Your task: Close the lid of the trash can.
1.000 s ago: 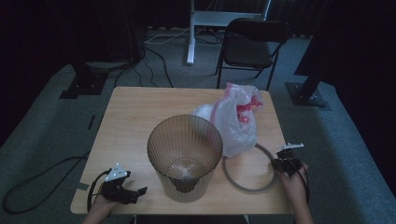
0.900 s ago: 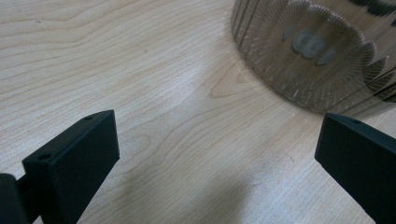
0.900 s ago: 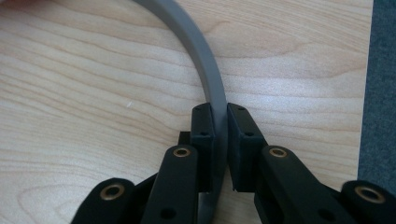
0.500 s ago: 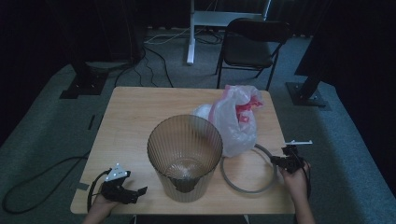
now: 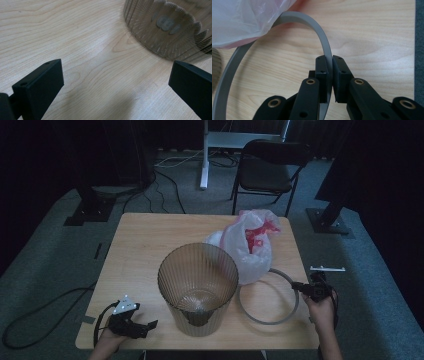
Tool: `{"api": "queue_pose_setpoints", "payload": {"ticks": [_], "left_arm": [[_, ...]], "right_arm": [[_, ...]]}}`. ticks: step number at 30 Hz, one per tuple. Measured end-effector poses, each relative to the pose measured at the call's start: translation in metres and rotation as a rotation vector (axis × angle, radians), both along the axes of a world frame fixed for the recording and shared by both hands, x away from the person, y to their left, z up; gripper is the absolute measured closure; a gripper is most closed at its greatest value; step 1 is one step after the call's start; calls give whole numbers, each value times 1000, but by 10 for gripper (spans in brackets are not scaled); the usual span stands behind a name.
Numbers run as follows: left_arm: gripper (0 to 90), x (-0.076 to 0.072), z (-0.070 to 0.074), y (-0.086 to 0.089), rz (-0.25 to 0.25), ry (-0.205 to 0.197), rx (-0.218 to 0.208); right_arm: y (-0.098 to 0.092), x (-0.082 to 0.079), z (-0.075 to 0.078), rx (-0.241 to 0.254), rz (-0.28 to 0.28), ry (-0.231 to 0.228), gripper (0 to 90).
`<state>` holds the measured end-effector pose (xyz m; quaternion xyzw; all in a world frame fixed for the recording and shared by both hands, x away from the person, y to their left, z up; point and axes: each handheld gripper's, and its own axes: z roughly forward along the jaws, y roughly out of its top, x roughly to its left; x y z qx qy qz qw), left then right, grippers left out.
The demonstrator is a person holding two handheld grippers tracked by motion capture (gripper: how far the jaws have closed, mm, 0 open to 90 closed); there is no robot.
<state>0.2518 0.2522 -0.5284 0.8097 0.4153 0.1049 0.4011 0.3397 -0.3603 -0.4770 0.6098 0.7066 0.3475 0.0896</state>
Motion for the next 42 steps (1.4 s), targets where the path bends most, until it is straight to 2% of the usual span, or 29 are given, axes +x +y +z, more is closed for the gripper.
{"api": "queue_pose_setpoints", "payload": {"ticks": [6,8,18,30,42], "left_arm": [[0,0,0,0,1,0,-1],[0,0,0,0,0,-1,0],[0,0,0,0,0,0,2],[0,0,0,0,-2,2,3],[0,0,0,-1,-5,2,7]], "right_arm": [[-5,-1,17,37,0,-46,842],[-6,-2,23,65,7,-59,842],[-8,-8,61,86,21,-148,841],[-12,-15,92,139,39,-219,842],[-24,-27,132,205,57,-326,841]]}}
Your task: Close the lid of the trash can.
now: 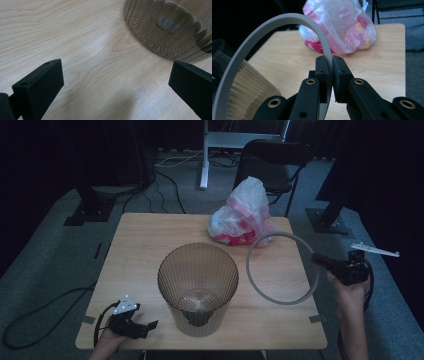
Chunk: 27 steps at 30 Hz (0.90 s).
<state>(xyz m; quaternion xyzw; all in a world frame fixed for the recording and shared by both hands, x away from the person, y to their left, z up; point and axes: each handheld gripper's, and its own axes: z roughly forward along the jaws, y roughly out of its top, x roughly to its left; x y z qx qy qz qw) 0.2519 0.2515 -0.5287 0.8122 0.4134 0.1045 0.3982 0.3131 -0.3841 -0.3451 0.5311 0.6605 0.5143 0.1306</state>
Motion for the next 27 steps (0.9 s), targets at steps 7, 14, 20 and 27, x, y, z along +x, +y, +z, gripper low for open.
{"api": "queue_pose_setpoints", "payload": {"ticks": [7,14,20,27], "left_arm": [[0,0,0,0,-1,1,4],[0,0,0,0,0,0,1],[0,0,0,0,-1,-1,4],[0,0,0,0,-2,0,6]], "right_arm": [[-6,-5,17,85,27,-57,841],[-2,-5,41,127,67,-126,841],[20,0,62,98,123,-147,841],[65,14,77,55,233,-142,841]]}}
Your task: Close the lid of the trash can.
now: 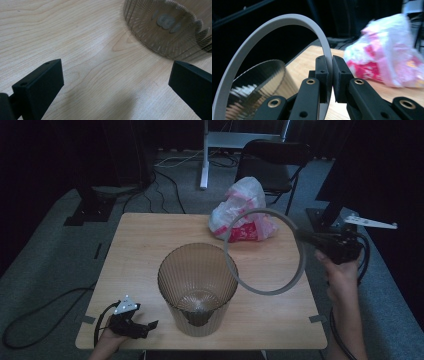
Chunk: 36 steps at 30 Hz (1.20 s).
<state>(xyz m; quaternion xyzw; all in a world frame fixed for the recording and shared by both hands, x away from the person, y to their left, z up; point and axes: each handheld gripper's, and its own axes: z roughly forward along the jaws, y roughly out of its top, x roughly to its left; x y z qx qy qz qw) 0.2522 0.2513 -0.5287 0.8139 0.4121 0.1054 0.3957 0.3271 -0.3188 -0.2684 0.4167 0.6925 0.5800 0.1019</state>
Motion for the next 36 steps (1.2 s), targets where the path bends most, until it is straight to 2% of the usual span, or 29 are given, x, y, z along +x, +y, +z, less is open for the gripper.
{"api": "queue_pose_setpoints", "payload": {"ticks": [9,11,16,19,25,29,36], "left_arm": [[0,0,0,0,-2,-1,-5],[0,0,0,1,-2,0,-7],[0,-1,0,1,-7,1,-8],[0,0,0,1,-8,-1,-6],[0,-1,0,1,-9,-1,-4],[0,-1,0,1,-10,-1,-3],[0,-1,0,1,-10,0,-1]], "right_arm": [[68,16,15,-65,126,2,841],[86,22,15,-89,158,13,841],[118,32,9,-134,211,52,841],[129,36,6,-141,234,75,841],[151,42,-1,-199,269,113,841],[158,44,-7,-231,269,126,840],[166,50,-17,-241,292,179,840]]}}
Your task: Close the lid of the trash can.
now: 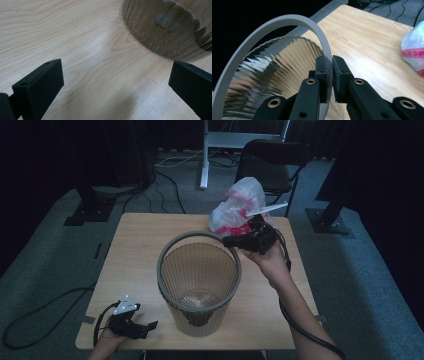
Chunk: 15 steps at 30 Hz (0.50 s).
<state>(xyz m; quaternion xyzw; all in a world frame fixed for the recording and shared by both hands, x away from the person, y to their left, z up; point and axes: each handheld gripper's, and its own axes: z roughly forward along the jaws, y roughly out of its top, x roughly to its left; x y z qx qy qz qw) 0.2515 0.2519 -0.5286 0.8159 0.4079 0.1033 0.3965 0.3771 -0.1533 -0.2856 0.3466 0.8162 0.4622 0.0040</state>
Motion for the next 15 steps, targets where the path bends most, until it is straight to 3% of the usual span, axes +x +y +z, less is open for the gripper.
{"api": "queue_pose_setpoints", "payload": {"ticks": [5,15], "left_arm": [[0,0,0,0,1,-1,-2],[0,0,0,0,0,-1,1]], "right_arm": [[7,1,-5,-35,-1,9,839],[8,3,-9,-39,-1,20,837]]}}
